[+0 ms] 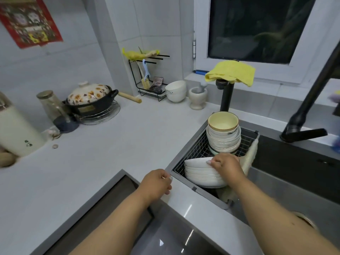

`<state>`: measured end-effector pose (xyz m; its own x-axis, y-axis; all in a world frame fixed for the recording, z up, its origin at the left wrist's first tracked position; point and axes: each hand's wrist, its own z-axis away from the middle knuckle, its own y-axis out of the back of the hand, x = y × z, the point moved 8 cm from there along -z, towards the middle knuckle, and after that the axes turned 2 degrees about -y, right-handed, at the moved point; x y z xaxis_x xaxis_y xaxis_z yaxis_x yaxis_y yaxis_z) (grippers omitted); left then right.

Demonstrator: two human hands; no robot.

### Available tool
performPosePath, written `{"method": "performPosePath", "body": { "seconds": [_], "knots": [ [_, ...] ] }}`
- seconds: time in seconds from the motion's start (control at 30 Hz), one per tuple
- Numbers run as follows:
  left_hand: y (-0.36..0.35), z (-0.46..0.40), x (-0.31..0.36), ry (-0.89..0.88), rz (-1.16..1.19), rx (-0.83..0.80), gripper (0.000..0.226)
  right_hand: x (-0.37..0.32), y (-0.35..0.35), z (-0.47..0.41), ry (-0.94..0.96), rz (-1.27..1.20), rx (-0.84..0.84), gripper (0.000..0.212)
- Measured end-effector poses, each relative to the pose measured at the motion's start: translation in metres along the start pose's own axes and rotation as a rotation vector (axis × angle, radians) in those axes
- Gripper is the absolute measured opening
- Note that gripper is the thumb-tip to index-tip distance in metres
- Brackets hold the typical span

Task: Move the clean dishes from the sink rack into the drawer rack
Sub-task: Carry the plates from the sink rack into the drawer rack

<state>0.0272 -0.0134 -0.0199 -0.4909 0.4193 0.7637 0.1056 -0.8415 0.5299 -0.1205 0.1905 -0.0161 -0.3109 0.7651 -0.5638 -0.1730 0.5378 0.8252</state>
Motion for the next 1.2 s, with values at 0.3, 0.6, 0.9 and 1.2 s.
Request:
{"method": "performPosePath", "body": {
  "seconds": [0.3,0.6,0.9,1.2],
  "knots": [
    [-0.003,-0.001,0.006,-0.009,-0.001,0.023,0.015,-0.019,0.029,-0.011,0.097,-0.192,0.24,0.022],
    [0.013,0.031,0.003,0.249,0.844,0.071,0.044,-0.118,0.076,0.05,0.528,-0.25,0.426,0.024],
    [0.073,0.115,-0.046,0.186,1.489,0.234,0.037,-0.232,0.031,0.134,0.907,-0.428,0.277,0.041],
    [0.144,0.275,-0.174,0.159,1.452,0.708,0.02,-0.298,-0.083,0.186,0.11,-0.788,-0.311,0.036]
  ]
}}
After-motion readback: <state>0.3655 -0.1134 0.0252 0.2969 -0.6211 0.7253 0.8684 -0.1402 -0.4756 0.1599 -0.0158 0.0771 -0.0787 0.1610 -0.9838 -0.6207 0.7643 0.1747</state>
